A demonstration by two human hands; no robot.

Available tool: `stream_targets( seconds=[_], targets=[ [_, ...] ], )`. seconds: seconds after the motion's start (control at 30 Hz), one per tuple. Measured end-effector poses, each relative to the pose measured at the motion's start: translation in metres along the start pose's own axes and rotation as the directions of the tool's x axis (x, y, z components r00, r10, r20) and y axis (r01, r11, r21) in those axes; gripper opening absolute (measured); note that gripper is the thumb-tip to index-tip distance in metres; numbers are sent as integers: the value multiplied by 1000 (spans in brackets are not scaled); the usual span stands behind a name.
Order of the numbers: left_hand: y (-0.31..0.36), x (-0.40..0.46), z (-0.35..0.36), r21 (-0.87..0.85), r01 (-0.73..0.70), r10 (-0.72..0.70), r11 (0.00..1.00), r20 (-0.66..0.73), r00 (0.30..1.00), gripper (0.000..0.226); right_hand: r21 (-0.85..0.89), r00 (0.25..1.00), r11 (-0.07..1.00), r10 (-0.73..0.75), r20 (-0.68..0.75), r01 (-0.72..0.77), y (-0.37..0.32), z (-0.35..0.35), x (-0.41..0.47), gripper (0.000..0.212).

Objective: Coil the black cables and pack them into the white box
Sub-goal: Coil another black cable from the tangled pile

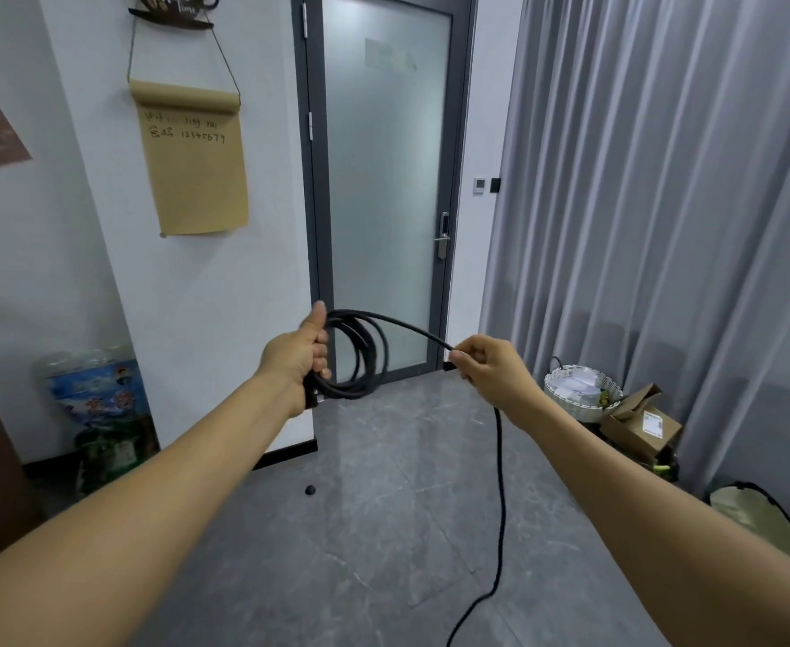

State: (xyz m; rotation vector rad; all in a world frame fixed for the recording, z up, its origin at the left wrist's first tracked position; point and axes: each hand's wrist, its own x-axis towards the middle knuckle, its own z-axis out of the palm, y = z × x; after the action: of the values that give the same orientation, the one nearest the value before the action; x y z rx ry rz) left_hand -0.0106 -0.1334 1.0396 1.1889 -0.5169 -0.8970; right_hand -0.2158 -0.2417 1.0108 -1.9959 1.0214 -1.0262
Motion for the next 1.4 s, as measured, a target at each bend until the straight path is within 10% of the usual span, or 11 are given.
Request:
stream_targets(
  seconds=[0.27,0.43,0.6,0.93,1.4],
  targets=[
    [13,13,-26,49,-11,24,999,-281,960,45,-131,996,991,-6,-93,-6,11,-19,-2,8],
    [7,21,-21,339,-204,317,918,-321,893,50,-442,971,867,-171,169,229,-30,6,-15,13],
    [-2,17,-14,545,-254,431,799,-225,874,58,-326,860,842,-271,432,429,-69,20,-24,12],
    [-17,-20,19,553,-321,281,769,158,946,62,-41,872,936,-309,379,349,-89,28,-28,9],
    [-18,-44,27,292,-118,40,949,260,965,63,-30,932,969,-226,282,244,-81,18,-24,15]
  ],
)
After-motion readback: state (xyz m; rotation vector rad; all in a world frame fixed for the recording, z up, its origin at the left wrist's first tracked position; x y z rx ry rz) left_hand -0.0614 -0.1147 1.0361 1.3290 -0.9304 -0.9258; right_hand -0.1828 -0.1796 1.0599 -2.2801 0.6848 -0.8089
